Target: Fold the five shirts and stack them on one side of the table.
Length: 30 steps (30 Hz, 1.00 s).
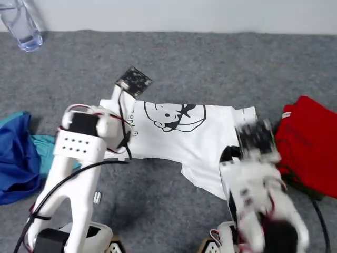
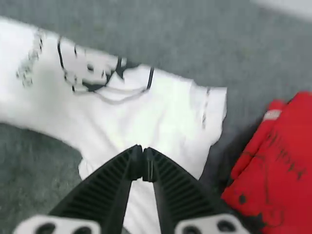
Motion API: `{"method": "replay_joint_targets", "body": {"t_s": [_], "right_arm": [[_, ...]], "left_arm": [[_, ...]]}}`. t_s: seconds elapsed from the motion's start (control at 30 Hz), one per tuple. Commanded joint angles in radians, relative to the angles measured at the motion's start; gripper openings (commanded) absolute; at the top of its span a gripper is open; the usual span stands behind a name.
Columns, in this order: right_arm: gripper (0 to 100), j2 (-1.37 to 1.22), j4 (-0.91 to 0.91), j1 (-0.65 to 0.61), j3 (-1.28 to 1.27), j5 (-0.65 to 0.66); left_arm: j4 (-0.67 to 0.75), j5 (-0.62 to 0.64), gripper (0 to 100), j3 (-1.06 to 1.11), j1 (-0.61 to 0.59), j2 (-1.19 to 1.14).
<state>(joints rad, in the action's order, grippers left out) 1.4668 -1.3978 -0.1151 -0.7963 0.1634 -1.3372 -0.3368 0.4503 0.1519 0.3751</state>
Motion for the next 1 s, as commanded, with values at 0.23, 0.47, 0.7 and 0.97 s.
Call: {"method": "replay_joint_targets", "body": {"t_s": [0.23, 0.47, 0.7, 0.97], "right_arm": [[0.8, 0.302, -0.002, 0.008, 0.118, -0.137], [0.8, 0.349, -0.013, 0.002, 0.278, -0.252], [0.8, 0.348, -0.11, -0.091, 0.425, -0.342], [0.8, 0.348, -0.153, -0.242, 0.462, -0.4]], "left_arm": [[0.215, 0.114, 9, 0.107, 0.244, 0.034], [0.39, 0.114, 9, 0.199, 0.453, 0.034], [0.552, 0.115, 15, 0.269, 0.684, 0.025], [0.605, 0.107, 19, 0.269, 0.806, -0.028]]}}
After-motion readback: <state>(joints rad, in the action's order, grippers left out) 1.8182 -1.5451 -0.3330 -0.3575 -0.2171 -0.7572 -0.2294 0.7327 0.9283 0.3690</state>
